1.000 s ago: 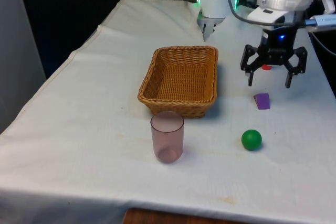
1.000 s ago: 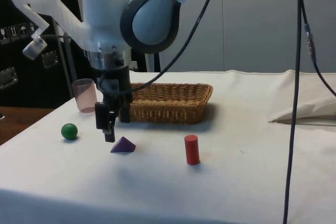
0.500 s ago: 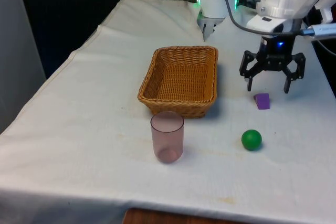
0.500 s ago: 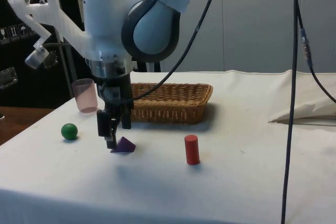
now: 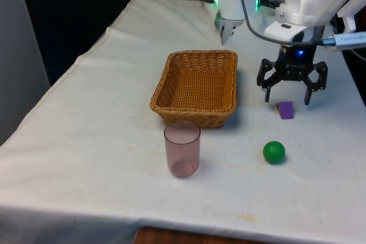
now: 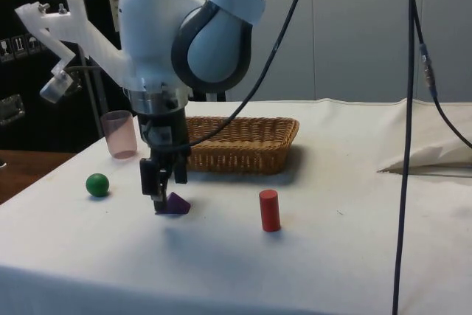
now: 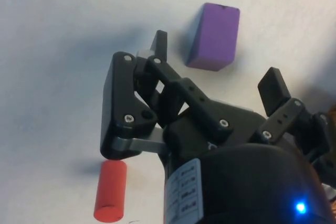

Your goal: Pick up the triangular block and place it into the basket.

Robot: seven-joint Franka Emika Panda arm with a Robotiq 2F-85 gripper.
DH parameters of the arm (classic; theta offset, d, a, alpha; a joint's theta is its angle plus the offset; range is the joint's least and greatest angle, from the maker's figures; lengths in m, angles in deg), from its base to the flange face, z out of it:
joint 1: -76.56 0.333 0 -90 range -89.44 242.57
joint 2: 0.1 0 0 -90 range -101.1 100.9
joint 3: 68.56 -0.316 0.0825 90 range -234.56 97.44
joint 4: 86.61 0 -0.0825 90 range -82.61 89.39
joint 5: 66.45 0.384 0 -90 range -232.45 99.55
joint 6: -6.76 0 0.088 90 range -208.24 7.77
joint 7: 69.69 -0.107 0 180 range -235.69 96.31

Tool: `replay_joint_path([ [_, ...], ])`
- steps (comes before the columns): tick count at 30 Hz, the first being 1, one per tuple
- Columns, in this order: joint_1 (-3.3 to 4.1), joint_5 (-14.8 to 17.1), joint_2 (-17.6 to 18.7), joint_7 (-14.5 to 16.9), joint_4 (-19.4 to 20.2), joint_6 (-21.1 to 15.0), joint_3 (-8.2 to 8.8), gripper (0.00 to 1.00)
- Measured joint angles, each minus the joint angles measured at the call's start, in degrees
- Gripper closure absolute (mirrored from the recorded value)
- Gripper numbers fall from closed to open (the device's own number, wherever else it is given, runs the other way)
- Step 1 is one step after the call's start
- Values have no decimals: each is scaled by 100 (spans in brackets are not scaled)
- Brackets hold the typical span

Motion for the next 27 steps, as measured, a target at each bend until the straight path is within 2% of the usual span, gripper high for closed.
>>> replay_joint_path([
  [7, -6, 0, 17, 52, 6, 0, 34, 3],
  [13, -6, 0, 17, 63, 6, 0, 46, 33],
  [14, -6, 0, 23, 63, 6, 0, 46, 44],
  [16, -6, 0, 23, 63, 6, 0, 46, 53],
  [17, -6, 0, 23, 63, 6, 0, 52, 53],
  [19, -6, 0, 23, 69, 6, 0, 52, 65],
  [27, -6, 0, 0, 69, -6, 0, 52, 67],
])
